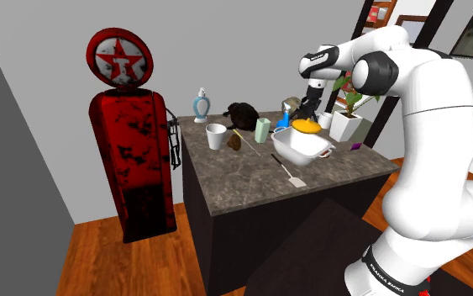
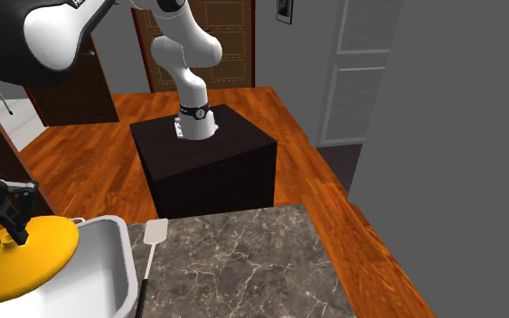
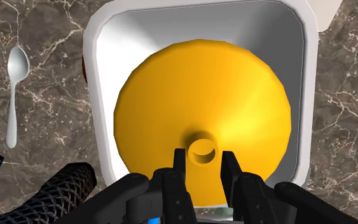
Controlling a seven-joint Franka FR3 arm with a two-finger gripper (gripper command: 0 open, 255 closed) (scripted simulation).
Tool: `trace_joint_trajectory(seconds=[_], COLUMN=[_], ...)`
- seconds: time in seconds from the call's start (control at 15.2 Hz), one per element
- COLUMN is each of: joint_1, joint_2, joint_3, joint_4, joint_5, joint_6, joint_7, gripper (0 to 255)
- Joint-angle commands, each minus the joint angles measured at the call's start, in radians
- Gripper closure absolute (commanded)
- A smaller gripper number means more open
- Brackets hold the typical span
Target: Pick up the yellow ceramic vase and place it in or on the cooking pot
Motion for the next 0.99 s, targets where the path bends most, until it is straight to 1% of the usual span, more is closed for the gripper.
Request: trace_joint_trajectory(seconds=[0.0, 0.53, 0.92], joint_1=[0.001, 0.000, 0.000], joint_2=[0.005, 0.047, 0.047], joint_3=[0.001, 0.007, 0.007], joint_4=[-0.019, -0.064, -0.064], joint_5=[0.001, 0.009, 0.009], joint_6=[0.025, 0.111, 0.111], joint_7=[0.000, -0.004, -0.004], gripper=[255, 255, 255])
